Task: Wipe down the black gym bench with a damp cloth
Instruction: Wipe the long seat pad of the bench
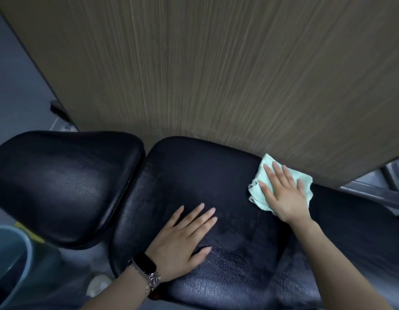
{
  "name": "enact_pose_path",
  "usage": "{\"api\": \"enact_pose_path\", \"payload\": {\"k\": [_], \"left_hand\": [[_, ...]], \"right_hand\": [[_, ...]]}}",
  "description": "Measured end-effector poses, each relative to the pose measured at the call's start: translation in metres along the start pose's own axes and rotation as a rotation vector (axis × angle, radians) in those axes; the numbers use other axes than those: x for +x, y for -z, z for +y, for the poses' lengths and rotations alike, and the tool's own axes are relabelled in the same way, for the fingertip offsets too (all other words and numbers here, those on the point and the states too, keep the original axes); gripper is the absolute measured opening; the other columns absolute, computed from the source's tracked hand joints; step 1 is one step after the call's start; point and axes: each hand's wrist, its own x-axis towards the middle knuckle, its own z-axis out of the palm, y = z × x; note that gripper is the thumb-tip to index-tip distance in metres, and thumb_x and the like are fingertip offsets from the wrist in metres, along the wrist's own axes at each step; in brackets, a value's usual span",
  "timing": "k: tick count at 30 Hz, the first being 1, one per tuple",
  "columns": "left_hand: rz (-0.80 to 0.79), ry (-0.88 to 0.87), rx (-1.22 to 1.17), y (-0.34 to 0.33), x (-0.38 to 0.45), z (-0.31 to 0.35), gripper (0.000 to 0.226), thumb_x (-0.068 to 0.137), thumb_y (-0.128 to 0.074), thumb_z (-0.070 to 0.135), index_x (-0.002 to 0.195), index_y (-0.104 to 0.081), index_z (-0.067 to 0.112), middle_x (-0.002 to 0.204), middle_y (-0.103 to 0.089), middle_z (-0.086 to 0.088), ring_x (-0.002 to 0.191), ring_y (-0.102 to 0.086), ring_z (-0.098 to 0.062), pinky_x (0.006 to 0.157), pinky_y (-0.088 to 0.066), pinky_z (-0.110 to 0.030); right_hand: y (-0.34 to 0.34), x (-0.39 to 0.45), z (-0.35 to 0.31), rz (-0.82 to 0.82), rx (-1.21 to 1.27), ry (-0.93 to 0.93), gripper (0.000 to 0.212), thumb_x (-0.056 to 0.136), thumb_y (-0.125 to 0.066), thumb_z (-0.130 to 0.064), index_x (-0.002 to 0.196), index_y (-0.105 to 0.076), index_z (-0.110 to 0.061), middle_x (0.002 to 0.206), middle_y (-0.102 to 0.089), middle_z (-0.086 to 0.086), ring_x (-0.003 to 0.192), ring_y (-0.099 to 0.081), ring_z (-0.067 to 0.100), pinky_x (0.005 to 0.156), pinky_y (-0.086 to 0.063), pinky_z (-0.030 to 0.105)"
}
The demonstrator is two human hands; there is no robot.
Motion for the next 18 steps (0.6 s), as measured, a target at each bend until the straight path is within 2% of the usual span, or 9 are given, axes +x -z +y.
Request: {"api": "enact_pose_path", "payload": {"k": [2, 4, 11, 18], "left_hand": [[0.004, 0.001, -0.005, 0.001, -0.001, 0.0, 0.06, 0.09, -0.038, 0.052, 0.142, -0.038, 0.022, 0.154, -0.027, 0.008, 0.143, -0.018, -0.012, 0.107, -0.017, -0.042], [0.0, -0.003, -0.013, 0.0, -0.004, -0.001, 0.06, 0.091, -0.038, 0.052, 0.142, -0.038, 0.022, 0.154, -0.026, 0.008, 0.143, -0.016, -0.012, 0.107, -0.017, -0.042], [0.006, -0.037, -0.027, 0.002, -0.02, -0.004, 0.059, 0.09, -0.041, 0.05, 0.141, -0.039, 0.022, 0.153, -0.028, 0.008, 0.143, -0.018, -0.012, 0.107, -0.019, -0.042], [0.008, -0.065, -0.027, 0.002, -0.03, -0.006, 0.055, 0.087, -0.044, 0.048, 0.135, -0.047, 0.022, 0.143, -0.044, 0.007, 0.14, -0.027, -0.013, 0.109, -0.019, -0.041]], "right_hand": [[0.0, 0.0, -0.007, -0.013, -0.01, -0.022, 0.059, 0.095, -0.014, -0.062, 0.15, -0.006, -0.042, 0.16, 0.004, -0.015, 0.146, 0.012, 0.008, 0.116, 0.004, 0.048], [-0.003, 0.002, -0.021, -0.025, -0.016, -0.014, 0.057, 0.097, -0.017, -0.056, 0.15, -0.004, -0.042, 0.16, 0.006, -0.014, 0.146, 0.014, 0.01, 0.116, 0.006, 0.049], [-0.021, 0.011, -0.106, -0.051, -0.01, 0.118, 0.06, 0.097, -0.017, -0.058, 0.151, 0.001, -0.04, 0.16, 0.01, -0.012, 0.145, 0.018, 0.014, 0.115, 0.009, 0.051], [-0.041, 0.009, -0.198, -0.081, -0.014, 0.28, 0.063, 0.096, -0.015, -0.061, 0.152, 0.004, -0.037, 0.16, 0.013, -0.008, 0.145, 0.02, 0.019, 0.114, 0.01, 0.055]]}}
